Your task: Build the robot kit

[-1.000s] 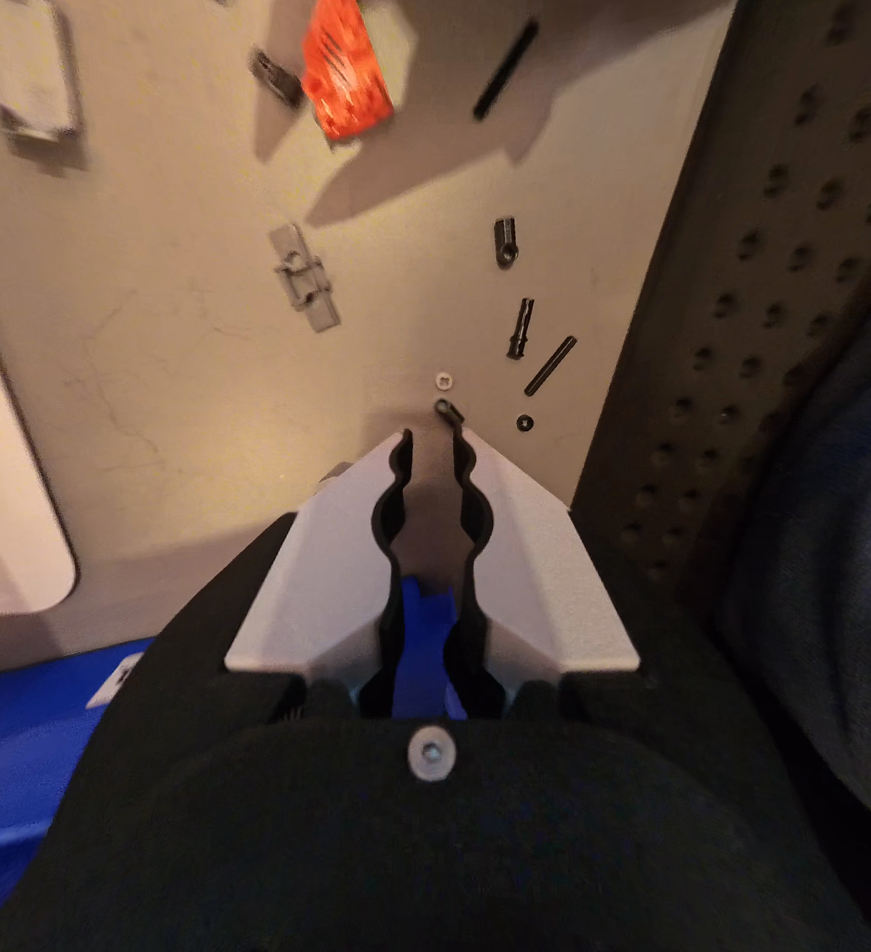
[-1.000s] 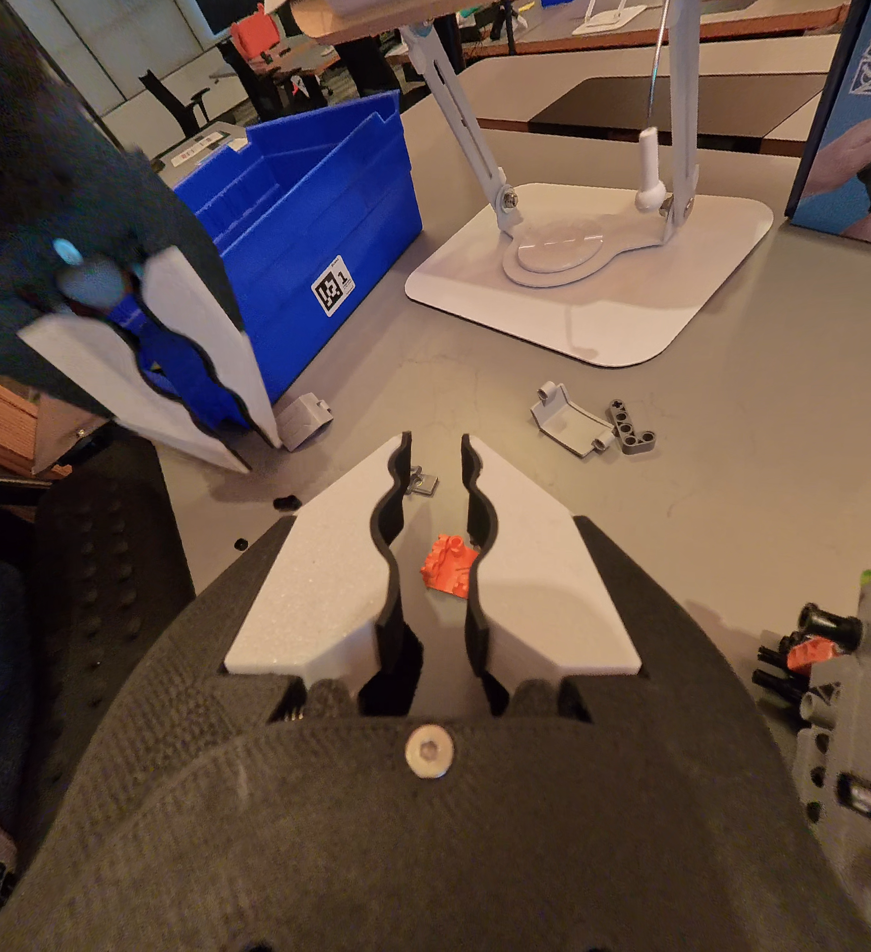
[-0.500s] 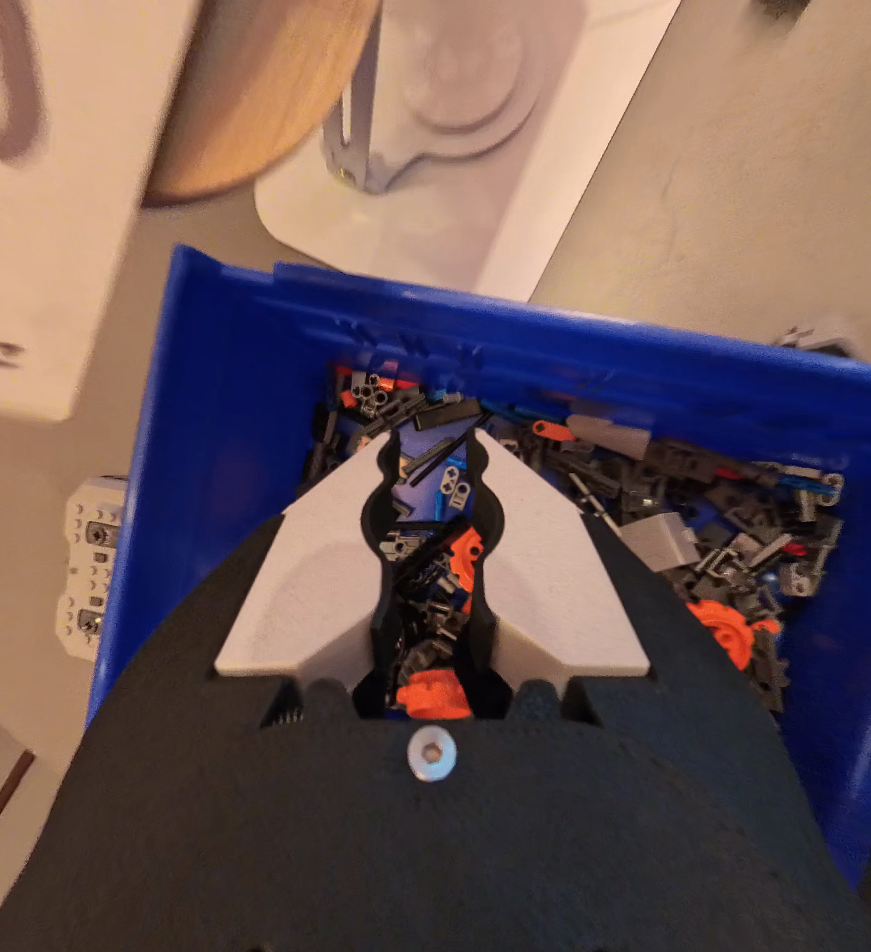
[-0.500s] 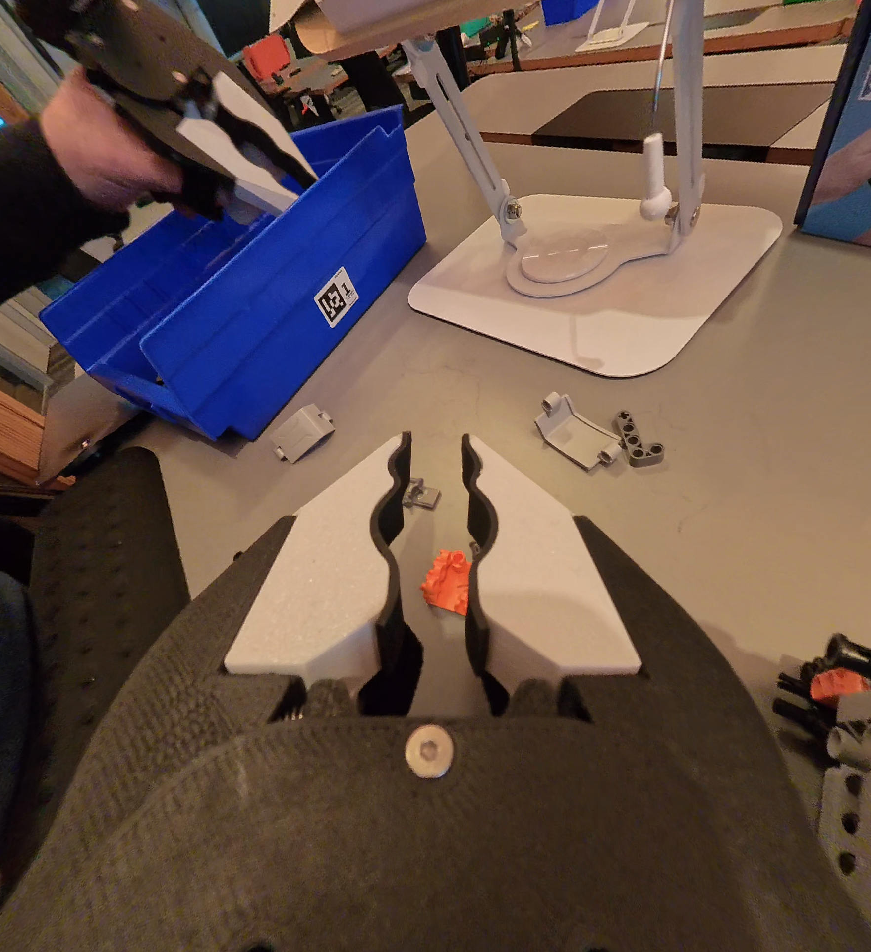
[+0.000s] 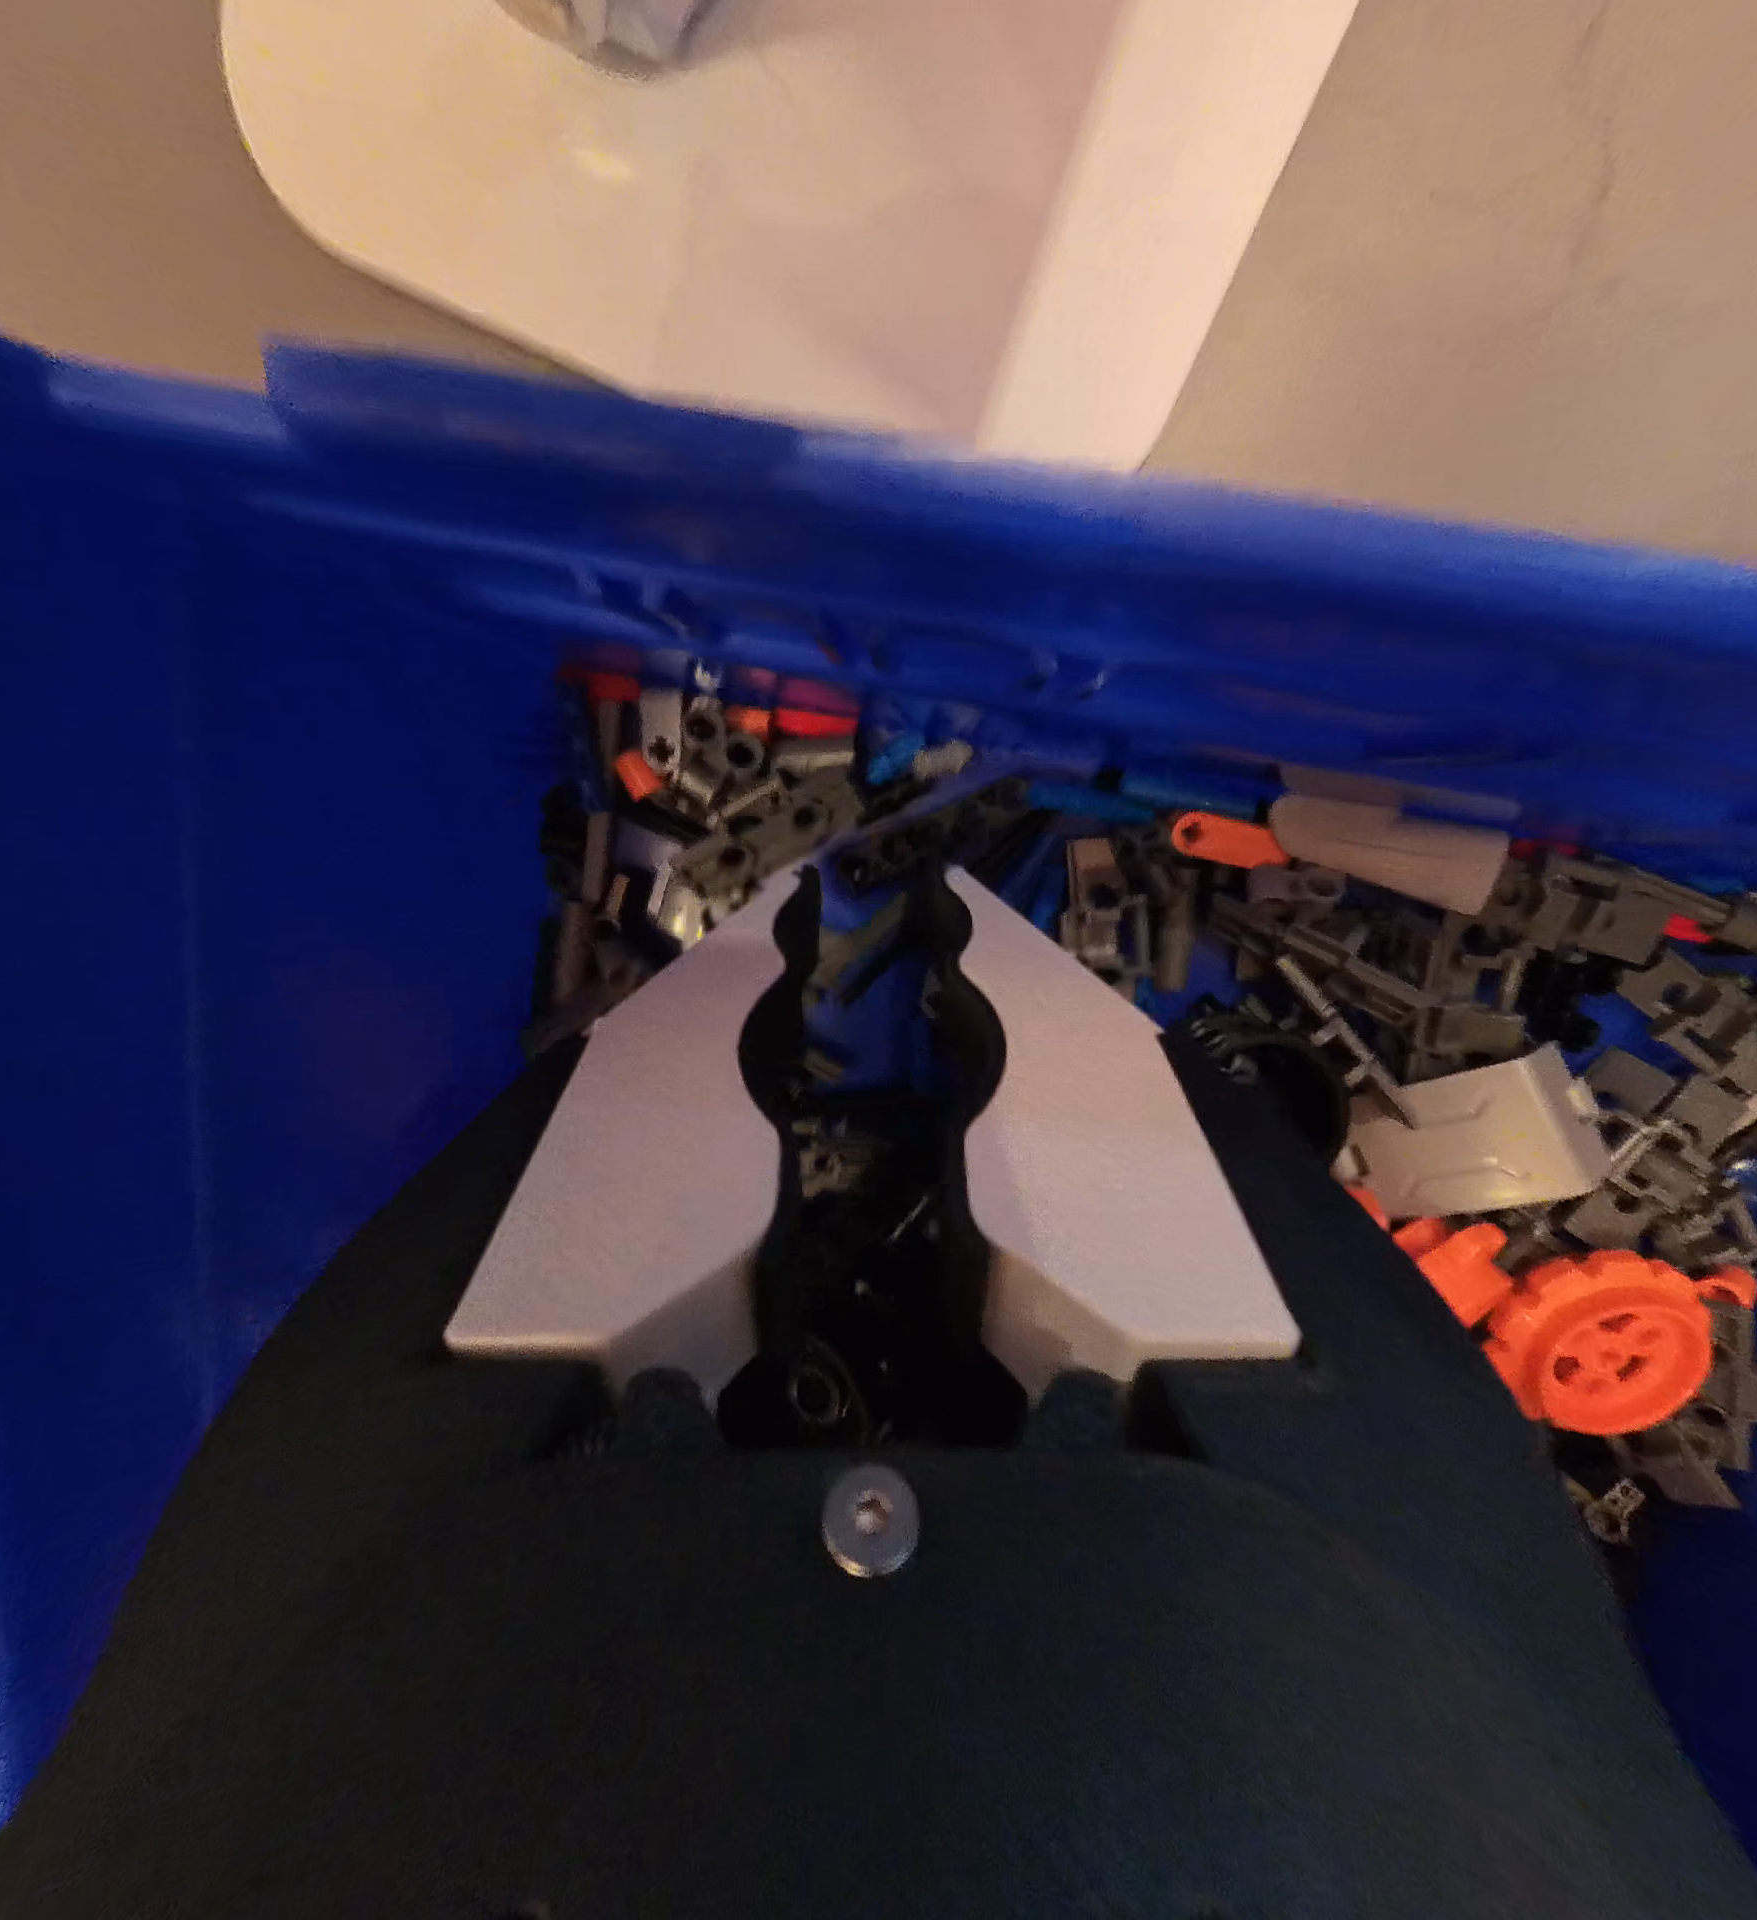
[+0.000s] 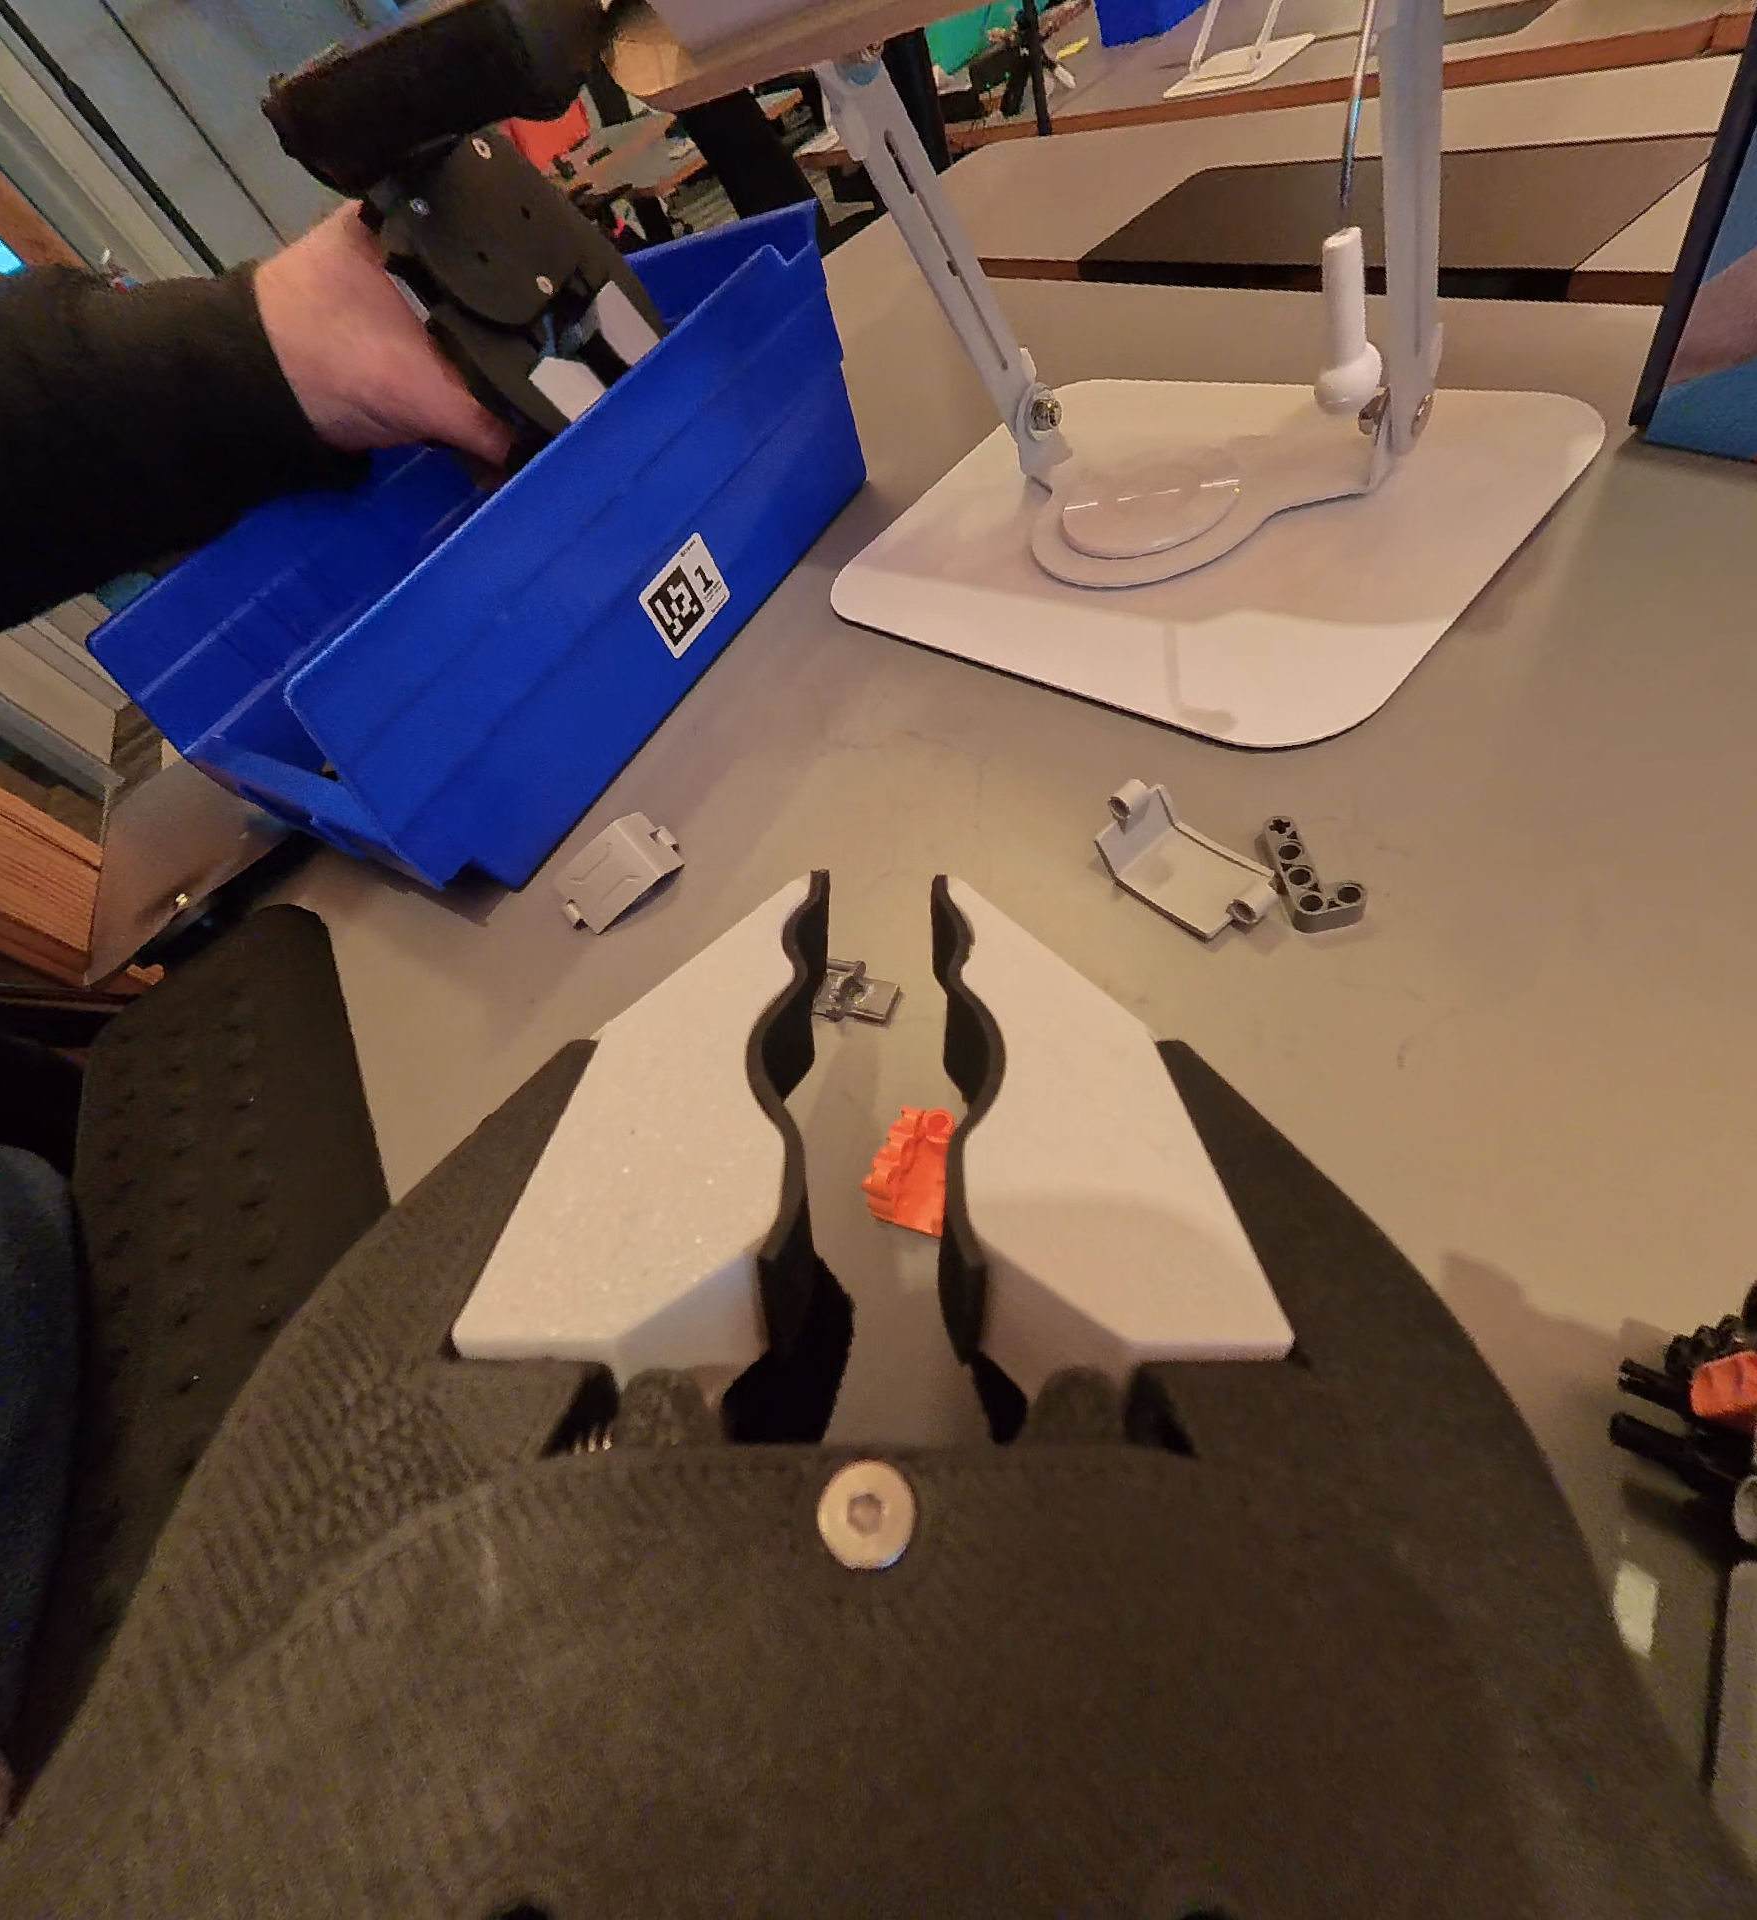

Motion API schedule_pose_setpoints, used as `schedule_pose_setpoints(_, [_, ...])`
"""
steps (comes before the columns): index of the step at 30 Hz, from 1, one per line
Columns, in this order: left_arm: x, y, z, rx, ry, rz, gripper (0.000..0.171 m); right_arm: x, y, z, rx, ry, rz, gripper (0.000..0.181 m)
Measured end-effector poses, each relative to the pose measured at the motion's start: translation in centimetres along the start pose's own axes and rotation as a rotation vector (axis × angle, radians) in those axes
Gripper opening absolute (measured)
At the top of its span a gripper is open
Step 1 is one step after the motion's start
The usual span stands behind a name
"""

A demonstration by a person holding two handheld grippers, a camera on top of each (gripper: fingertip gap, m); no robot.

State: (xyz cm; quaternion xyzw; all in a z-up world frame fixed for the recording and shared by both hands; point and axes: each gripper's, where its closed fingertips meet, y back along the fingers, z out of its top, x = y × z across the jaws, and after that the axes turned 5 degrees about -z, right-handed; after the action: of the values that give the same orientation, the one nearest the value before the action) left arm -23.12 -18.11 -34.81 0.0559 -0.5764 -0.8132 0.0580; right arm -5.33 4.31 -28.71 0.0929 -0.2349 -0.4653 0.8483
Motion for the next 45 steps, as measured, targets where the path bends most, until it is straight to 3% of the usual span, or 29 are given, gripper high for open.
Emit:
schedule_pose_setpoints(1, [0.3, 0.1, -0.7, 0.039, -0.002, 0.023, 0.017, -0.1, 0.0, 0.0, 0.001, -0.001, -0.001, 0.016])
schedule_pose_setpoints(3, [-0.1, 0.3, -1.5, 0.084, -0.003, 0.012, 0.015, -0.2, 0.0, 0.0, 0.001, -0.003, -0.001, 0.016])
schedule_pose_setpoints(8, [-0.2, 0.7, 2.1, -0.088, -0.083, 0.033, 0.032, -0.2, -0.2, 0.2, 0.0, 0.001, 0.002, 0.017])
schedule_pose_setpoints(13, [-0.4, -0.4, 1.6, -0.07, -0.033, -0.03, 0.041, -0.2, -0.1, 0.1, -0.003, -0.004, 0.0, 0.017])
schedule_pose_setpoints(19, [-1.2, 0.2, -0.5, 0.023, 0.026, -0.064, 0.035, -0.6, 0.2, 0.0, -0.006, -0.01, -0.009, 0.017])
schedule_pose_setpoints(27, [-0.6, 0.5, 2.3, -0.121, -0.107, 0.012, 0.028, -0.3, 0.2, -0.1, -0.007, -0.009, -0.004, 0.017])
schedule_pose_setpoints(37, [1.3, -0.7, 1.3, -0.044, -0.155, 0.087, 0.02, -0.2, 0.5, -0.2, -0.013, -0.016, -0.006, 0.017])
schedule_pose_setpoints(45, [0.9, -0.9, 1.1, -0.043, -0.116, 0.03, 0.015, -0.3, 0.5, -0.2, -0.015, -0.017, -0.007, 0.017])
